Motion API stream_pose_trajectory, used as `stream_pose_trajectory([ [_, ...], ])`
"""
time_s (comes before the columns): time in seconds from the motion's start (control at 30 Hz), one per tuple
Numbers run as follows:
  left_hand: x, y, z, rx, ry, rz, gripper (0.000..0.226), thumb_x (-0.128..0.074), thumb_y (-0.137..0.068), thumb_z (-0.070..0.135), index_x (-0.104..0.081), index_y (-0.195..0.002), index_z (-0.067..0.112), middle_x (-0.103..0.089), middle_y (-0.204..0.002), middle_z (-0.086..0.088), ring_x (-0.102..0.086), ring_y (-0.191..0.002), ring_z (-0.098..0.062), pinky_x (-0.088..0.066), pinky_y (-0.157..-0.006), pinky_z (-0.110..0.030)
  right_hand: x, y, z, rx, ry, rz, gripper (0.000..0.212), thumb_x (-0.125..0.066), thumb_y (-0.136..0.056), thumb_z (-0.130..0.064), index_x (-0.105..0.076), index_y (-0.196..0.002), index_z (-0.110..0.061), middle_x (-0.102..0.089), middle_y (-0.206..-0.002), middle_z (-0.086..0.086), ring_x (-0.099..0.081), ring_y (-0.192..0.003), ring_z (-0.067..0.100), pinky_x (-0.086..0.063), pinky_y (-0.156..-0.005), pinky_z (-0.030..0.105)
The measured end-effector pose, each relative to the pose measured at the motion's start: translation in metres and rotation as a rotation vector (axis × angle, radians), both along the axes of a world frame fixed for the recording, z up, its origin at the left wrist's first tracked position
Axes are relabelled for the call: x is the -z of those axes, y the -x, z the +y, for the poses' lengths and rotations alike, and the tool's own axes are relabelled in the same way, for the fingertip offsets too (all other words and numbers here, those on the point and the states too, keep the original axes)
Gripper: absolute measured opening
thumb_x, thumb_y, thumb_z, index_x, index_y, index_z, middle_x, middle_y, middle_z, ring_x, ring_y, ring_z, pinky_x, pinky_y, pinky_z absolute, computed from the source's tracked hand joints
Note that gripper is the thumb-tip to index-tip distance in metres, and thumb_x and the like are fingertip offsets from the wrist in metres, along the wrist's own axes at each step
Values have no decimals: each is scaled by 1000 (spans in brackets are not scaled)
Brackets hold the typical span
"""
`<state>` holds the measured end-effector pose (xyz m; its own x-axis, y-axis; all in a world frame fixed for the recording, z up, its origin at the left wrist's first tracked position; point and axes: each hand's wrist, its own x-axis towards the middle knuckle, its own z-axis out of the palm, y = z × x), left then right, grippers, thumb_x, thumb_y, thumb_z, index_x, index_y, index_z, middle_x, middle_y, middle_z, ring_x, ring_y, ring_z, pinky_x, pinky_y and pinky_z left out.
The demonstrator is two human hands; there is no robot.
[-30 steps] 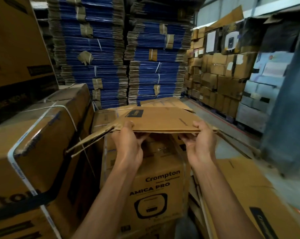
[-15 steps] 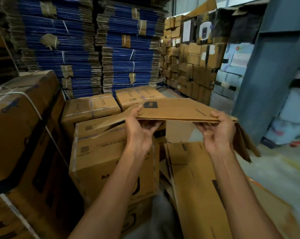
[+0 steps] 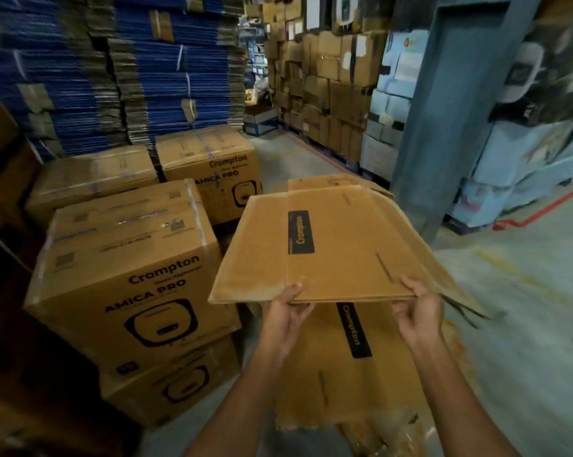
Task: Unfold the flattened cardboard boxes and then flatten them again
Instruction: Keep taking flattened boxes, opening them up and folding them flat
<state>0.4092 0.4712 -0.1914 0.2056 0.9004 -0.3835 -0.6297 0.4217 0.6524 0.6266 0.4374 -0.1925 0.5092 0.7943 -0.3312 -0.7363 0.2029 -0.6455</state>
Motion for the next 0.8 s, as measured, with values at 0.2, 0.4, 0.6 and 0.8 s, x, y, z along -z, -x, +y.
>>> stream_pose_trajectory([
  [0.2,97,-26,-26,9,379,199,31,-68,-94,5,-62,-125,0,-70,-113,-15,-68,-97,-28,-60,-70,-36,92,-40,-22,-114,365,5,16,-62,-89,5,-57,-78,-6,-49,-47,-1,-45,-36,10,-44,-42,19],
  [0.4,165,-35,-45,-43,562,184,13,-60,-99,8,-62,-111,5,-68,-106,-13,-64,-93,-30,-57,-74,-40,186,-46,-48,-200,508,149,8,-60,-95,-1,-65,-102,-2,-76,-78,7,-73,-64,16,-59,-56,24],
  [0.6,218,-38,-48,-86,713,194,24,-40,-108,7,-59,-116,-6,-62,-116,-19,-59,-118,-37,-44,-105,-46,235,-40,-45,-196,795,128,7,-65,-96,-9,-64,-93,-3,-69,-57,8,-65,-43,19,-57,-41,33],
  [0.8,240,-34,-43,89,781,264,16,-54,-103,16,-57,-105,0,-61,-106,-21,-62,-98,-34,-55,-81,-42,242,-31,-37,-144,759,186,12,-54,-88,-8,-64,-85,-15,-63,-88,11,-60,-77,27,-56,-75,37],
])
